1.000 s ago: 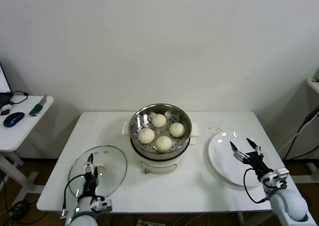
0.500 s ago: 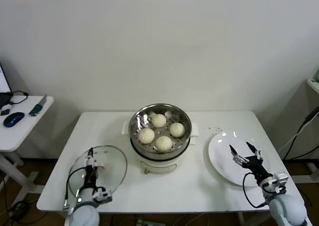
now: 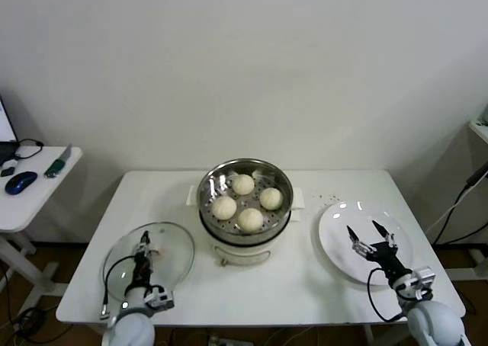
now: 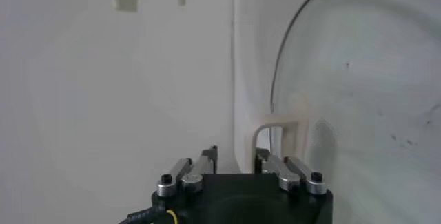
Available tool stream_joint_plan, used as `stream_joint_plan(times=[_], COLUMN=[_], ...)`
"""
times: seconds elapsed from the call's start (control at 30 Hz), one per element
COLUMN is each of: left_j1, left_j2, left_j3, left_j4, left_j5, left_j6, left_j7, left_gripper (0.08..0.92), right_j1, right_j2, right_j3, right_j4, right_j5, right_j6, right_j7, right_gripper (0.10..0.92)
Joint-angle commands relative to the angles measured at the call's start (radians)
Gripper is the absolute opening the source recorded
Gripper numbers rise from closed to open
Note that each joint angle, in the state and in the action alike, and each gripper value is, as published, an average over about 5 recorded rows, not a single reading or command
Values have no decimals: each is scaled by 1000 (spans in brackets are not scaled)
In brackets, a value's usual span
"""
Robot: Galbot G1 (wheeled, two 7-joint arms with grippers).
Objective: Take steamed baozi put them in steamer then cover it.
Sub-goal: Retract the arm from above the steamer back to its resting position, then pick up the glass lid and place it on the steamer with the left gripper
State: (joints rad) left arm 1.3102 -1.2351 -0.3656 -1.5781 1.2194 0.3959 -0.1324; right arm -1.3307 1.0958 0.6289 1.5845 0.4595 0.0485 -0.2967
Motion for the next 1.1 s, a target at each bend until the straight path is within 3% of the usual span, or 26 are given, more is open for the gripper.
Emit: stream_joint_plan(times=[0.03,0.2,0.3,0.53,0.73,0.93,1.1], left_j1=[2,37,70,102,65,-110,-332], left_j2=[17,44,73,157,292,401,367], left_j3=[-1,-11,-20,-39,-5,137,321], left_j4=[-54,-141,-226,-431,-549,-585,-544], left_j5=[7,3,9,20,-24,-39,36], left_j6=[14,51,107,256,325,387,390], left_j7=[-3,-3,8,70,102,201,316], left_gripper=[333,193,151,150,150,150,150], right_j1=[1,9,17,49,81,125,156], right_j2=[9,6,-1,-23,-40,-48,-42], right_j3=[1,1,0,-13,-33,-60,-75], right_j4=[-5,-12,-16,-40,-56,-86,-107], right_j5=[-26,-29,-29,-43,-58,-83,-104], right_j6=[5,6,6,5,-1,-9,-17], right_j7=[-5,-6,-6,-2,1,3,4], right_gripper=[823,823,823,823,823,823,823])
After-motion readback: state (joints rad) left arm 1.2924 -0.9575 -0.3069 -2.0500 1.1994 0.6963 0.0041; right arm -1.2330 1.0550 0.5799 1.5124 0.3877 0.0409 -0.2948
